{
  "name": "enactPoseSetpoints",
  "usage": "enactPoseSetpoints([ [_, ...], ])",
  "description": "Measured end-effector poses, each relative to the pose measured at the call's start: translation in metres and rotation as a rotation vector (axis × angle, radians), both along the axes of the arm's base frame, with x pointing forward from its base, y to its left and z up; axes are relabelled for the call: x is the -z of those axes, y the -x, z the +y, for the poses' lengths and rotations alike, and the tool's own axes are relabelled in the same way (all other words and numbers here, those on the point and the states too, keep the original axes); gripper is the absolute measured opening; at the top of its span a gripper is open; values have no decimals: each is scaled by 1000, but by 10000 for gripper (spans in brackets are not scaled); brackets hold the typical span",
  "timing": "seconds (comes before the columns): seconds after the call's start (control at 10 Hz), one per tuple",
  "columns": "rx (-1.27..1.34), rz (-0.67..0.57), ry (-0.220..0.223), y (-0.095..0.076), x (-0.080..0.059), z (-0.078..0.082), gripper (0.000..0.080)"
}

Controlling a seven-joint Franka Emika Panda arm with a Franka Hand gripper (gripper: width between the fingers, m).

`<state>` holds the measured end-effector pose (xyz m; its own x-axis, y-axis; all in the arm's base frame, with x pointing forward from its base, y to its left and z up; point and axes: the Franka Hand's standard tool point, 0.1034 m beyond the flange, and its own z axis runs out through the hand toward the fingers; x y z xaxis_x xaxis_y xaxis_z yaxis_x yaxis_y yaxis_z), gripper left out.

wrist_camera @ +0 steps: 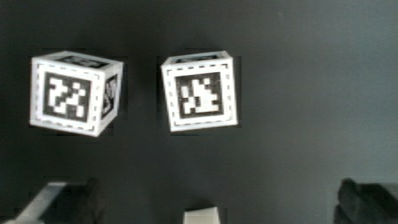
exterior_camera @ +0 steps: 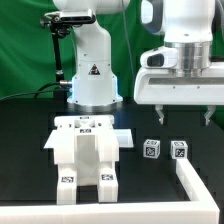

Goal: Assemble chair

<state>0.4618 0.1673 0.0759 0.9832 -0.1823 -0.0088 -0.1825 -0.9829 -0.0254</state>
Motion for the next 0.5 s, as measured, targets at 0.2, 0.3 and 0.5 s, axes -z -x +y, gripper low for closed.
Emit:
enactPoseSetpoints([
  [0.2,0,1,1,0,1,0,649],
  [0.3,0,1,2,1,3,0,649],
  [0.5,0,-6,10,9,26,7,649],
])
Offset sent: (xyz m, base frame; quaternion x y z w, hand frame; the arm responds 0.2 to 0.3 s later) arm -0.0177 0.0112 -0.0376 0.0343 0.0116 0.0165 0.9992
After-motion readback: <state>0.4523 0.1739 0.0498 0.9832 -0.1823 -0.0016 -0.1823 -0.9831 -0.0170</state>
